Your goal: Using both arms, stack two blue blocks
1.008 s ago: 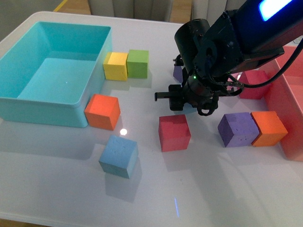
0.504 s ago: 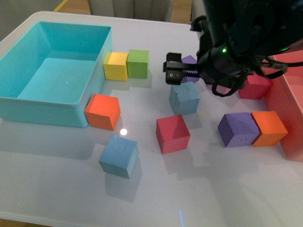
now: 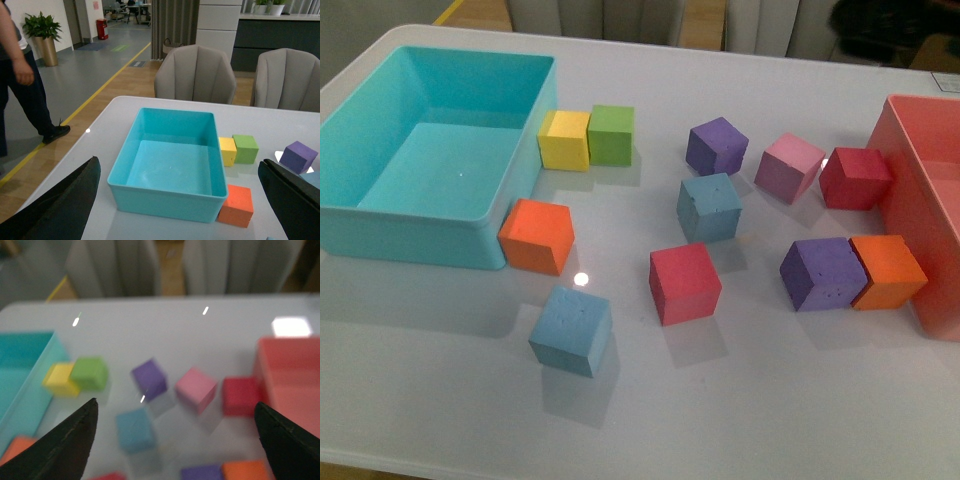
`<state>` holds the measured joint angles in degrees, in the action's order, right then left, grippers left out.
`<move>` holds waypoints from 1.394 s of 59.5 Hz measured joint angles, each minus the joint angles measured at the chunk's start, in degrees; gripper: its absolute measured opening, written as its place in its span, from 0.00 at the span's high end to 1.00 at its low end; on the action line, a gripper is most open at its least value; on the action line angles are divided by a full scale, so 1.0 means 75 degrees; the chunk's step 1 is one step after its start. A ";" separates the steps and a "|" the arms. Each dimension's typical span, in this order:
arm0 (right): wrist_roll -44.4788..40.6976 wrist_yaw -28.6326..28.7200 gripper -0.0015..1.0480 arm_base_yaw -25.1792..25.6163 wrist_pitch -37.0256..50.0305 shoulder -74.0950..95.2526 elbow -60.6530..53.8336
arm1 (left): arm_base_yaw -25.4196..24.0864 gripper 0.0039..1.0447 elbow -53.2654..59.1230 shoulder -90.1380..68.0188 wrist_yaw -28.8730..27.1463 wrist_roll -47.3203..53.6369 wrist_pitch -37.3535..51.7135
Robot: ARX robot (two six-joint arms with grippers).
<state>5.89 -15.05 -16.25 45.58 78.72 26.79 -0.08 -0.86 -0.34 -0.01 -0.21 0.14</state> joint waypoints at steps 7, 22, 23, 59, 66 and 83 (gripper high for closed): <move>-0.0498 0.0242 0.46 0.0358 0.1128 -0.0603 -0.0950 | 0.0000 0.08 0.0000 0.0000 0.0000 0.0000 0.0000; -0.0714 0.0848 0.90 0.0973 0.0895 -0.1976 -0.2133 | 0.0000 0.08 0.0000 0.0000 0.0000 0.0000 0.0000; -0.0714 0.0868 0.91 0.0991 0.0880 -0.2031 -0.2165 | 0.0000 0.08 0.0000 0.0000 0.0000 0.0000 0.0000; -0.0764 0.1993 0.98 0.2142 -0.1577 -0.5893 -0.3448 | 0.0000 0.08 0.0000 0.0000 0.0000 0.0000 0.0000; -0.0764 0.1990 0.98 0.2142 -0.2186 -0.6540 -0.3453 | 0.0000 0.08 0.0000 0.0000 0.0000 0.0000 0.0000; -0.0764 0.1993 0.98 0.2142 -0.3308 -0.7726 -0.3453 | 0.0000 0.08 0.0000 0.0000 0.0000 0.0000 0.0000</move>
<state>0.16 -0.10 -0.19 20.78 20.78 0.89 -0.08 -0.86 -0.34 -0.01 -0.21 0.14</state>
